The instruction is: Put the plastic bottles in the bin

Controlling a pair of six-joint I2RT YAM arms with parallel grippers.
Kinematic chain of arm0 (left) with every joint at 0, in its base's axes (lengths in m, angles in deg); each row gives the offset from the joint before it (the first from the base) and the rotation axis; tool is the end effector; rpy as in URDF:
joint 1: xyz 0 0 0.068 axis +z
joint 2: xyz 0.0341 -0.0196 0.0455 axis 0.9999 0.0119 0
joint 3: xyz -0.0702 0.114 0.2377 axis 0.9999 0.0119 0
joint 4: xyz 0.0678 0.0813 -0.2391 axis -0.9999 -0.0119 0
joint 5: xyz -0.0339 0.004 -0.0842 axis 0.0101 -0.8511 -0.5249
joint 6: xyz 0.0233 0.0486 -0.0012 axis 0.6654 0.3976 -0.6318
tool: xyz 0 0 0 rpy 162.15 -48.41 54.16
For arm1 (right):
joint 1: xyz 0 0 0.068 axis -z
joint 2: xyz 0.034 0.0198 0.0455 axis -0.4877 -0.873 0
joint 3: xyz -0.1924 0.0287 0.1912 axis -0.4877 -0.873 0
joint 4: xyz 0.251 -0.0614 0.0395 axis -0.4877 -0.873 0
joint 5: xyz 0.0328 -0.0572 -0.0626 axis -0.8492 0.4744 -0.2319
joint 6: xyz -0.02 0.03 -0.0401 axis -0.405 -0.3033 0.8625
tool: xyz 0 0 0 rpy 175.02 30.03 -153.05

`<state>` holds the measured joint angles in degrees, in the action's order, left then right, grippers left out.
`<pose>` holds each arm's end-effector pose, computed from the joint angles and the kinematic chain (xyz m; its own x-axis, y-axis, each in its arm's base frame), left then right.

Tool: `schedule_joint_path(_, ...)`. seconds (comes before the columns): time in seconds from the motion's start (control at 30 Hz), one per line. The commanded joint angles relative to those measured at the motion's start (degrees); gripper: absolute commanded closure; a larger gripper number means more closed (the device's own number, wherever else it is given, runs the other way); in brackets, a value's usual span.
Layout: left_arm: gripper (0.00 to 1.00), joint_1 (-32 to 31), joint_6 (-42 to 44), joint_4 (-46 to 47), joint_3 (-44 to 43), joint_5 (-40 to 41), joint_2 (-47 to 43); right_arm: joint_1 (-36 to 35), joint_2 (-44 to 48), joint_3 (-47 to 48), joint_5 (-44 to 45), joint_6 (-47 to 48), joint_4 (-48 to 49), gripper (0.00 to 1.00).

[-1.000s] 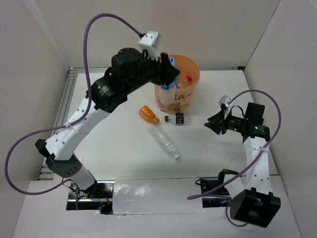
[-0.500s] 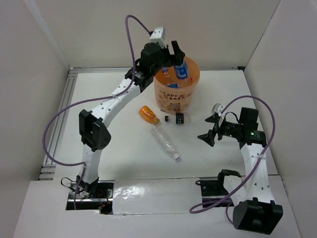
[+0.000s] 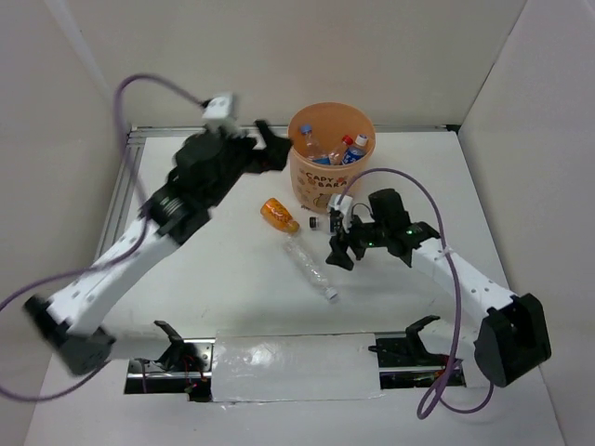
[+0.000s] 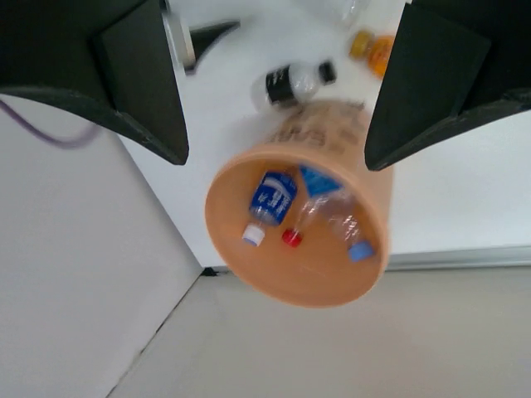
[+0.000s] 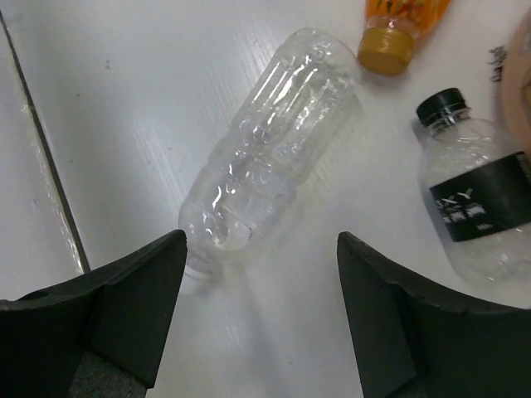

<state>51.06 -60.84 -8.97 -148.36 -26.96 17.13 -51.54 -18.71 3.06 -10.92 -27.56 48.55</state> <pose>0.2582 -0.1918 0.4726 -0.1815 -0.4471 -0.8759 0.3488 0.8035 -0.4824 0.2072 0.1091 0.2534 -0.2514 -0.4826 -0.8390 -0.9243 0.3769 0.0601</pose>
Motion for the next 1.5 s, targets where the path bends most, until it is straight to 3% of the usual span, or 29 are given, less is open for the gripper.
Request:
schedule_joint_path(0.0,0.00,-0.15,-3.03,-0.77,19.76,6.94,-18.16,-5.67,-2.55,-0.17,9.53,-8.23,9.12,0.20)
schedule_joint_path(0.07,0.00,-0.15,-8.12,-5.67,31.60,7.83,-24.45,-11.10,-4.74,-0.70,12.77,-11.66,10.36,0.24)
schedule_joint_path(0.13,0.00,-1.37,-14.25,-10.76,43.02,8.44,-34.42,-17.16,-7.98,0.87,18.54,-16.11,12.54,0.21)
schedule_joint_path(0.33,0.01,-4.72,-22.62,-15.63,52.94,11.96,-45.55,-20.62,-16.69,4.13,29.31,-24.76,15.20,0.10)
schedule_joint_path(0.57,0.01,-7.62,-24.31,-16.95,55.15,13.10,-45.23,-22.30,-23.37,2.83,37.84,-25.29,18.54,0.06)
schedule_joint_path(0.6,0.01,-8.14,-24.31,-16.95,55.15,13.10,-44.09,-22.30,-23.91,2.30,37.84,-24.68,18.54,0.07)
schedule_joint_path(0.77,0.00,-8.15,-25.80,-13.53,54.62,11.87,-40.48,-22.30,-22.43,1.67,29.51,-21.17,16.44,0.38)
schedule_joint_path(0.8,0.00,-8.15,-26.50,-12.31,54.62,11.87,-39.86,-22.30,-21.46,2.20,26.10,-20.29,15.13,0.49)
schedule_joint_path(0.9,0.00,-8.15,-28.08,-10.63,54.10,11.87,-37.22,-20.64,-17.24,6.48,19.15,-14.50,7.14,0.57)
schedule_joint_path(1.03,0.00,-7.62,-29.75,-7.46,51.82,11.87,-34.51,-16.77,-8.81,14.32,3.51,-5.62,-1.93,0.64)
schedule_joint_path(1.1,0.00,-7.00,-30.54,-6.49,50.94,10.64,-33.80,-15.88,-3.20,18.44,1.38,-1.59,-2.55,0.68)
schedule_joint_path(1.23,0.00,-5.95,-33.88,-4.75,50.14,9.06,-33.79,-14.57,-1.15,26.78,2.59,-0.95,0.08,0.69)
schedule_joint_path(1.3,0.00,-5.25,-34.51,-2.81,50.14,7.92,-33.79,-12.99,-1.15,29.70,4.87,-0.95,2.88,0.69)
schedule_joint_path(1.47,0.00,-2.35,-36.26,2.73,50.75,2.12,-29.94,-8.08,-5.62,32.26,10.58,-2.53,23.69,0.67)
